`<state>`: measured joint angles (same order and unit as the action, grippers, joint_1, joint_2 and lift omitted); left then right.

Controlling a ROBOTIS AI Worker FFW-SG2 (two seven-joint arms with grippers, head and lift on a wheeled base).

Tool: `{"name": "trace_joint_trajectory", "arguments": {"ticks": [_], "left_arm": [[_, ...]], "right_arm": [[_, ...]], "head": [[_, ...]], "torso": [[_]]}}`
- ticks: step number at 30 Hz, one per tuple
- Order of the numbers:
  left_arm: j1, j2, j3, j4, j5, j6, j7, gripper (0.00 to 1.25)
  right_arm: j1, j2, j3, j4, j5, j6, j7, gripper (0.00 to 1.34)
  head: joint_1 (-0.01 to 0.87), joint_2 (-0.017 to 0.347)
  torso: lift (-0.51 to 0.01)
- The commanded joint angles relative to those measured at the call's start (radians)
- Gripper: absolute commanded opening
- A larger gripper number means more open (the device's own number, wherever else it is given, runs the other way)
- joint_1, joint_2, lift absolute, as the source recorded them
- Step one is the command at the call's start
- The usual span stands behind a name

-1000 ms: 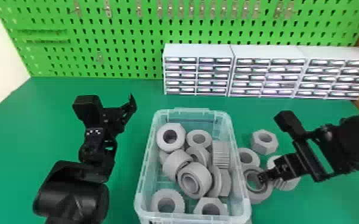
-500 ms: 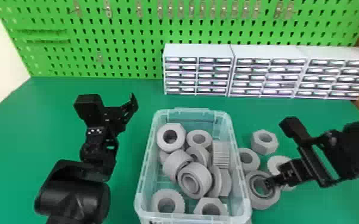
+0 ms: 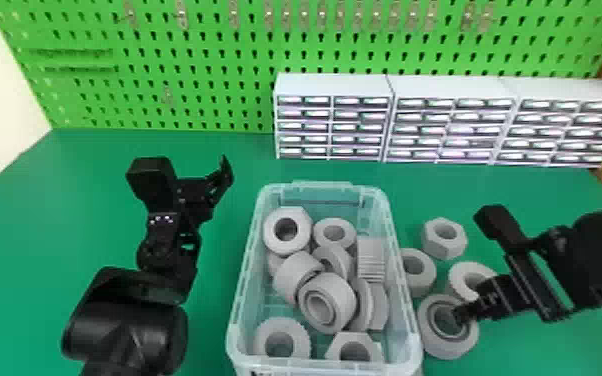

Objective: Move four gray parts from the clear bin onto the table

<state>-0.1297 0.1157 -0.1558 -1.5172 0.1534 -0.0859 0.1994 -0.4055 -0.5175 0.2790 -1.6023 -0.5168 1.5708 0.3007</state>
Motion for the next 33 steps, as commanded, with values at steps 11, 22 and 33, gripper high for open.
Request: {"name": "trace_joint_trajectory", "arguments": {"ticks": [11,22,33], "left_arm": [[0.001,-0.001,-0.002,0.002,0.0,0.0,0.0,1.11],[0.002,-0.001,-0.004,0.002,0.002,0.0,0.0,1.11],[0.007,-0.004,-0.002,0.002,0.002,0.0,0.0,1.11]], "right_arm": [[0.007,-0.003,0.009,0.024,0.017,0.001,0.0,0.39],[0.008,-0.003,0.002,0.022,0.012,0.001,0.0,0.83],[-0.01,-0.004,-0.011,0.002,-0.011,0.001,0.0,0.85]], "head": [[0.693,0.072],[0.693,0.072],[0.693,0.072]], "torso": [[-0.052],[-0.052],[-0.052]]}}
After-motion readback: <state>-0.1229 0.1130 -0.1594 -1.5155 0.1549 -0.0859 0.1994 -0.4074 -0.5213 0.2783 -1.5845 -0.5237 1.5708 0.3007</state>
